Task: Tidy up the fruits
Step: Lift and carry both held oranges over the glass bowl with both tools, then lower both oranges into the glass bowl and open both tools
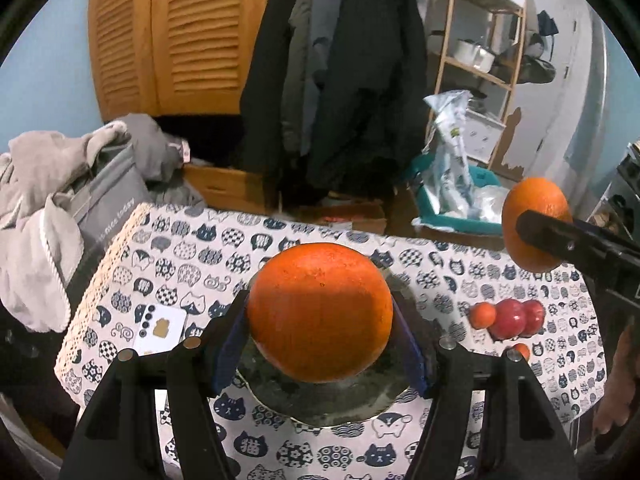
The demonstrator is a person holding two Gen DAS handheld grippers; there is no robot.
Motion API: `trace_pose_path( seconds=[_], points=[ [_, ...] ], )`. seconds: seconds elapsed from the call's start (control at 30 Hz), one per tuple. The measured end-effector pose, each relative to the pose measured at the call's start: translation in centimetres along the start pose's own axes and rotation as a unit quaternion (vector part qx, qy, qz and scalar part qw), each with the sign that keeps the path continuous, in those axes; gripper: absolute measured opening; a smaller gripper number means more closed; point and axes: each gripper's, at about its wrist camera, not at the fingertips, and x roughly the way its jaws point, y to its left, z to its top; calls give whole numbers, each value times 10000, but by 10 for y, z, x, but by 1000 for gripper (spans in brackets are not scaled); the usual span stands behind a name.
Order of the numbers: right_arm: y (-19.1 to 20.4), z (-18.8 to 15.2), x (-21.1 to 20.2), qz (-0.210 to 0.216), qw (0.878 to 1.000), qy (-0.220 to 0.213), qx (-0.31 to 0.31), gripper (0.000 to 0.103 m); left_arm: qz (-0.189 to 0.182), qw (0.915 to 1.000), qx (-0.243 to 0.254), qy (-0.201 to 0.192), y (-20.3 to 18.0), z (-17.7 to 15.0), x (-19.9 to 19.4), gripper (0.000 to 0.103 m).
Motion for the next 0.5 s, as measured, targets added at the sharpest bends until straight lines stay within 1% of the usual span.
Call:
trace_pose_path(
  seconds=[0.23, 0.5],
  points=[
    [12, 1, 36, 202, 9994, 286, 75, 63, 85, 9992, -131, 359, 18, -11, 33, 68],
    [12, -8, 87, 309, 9969, 693, 224, 63, 132, 9961, -325, 810, 32, -23, 72, 68]
  ],
)
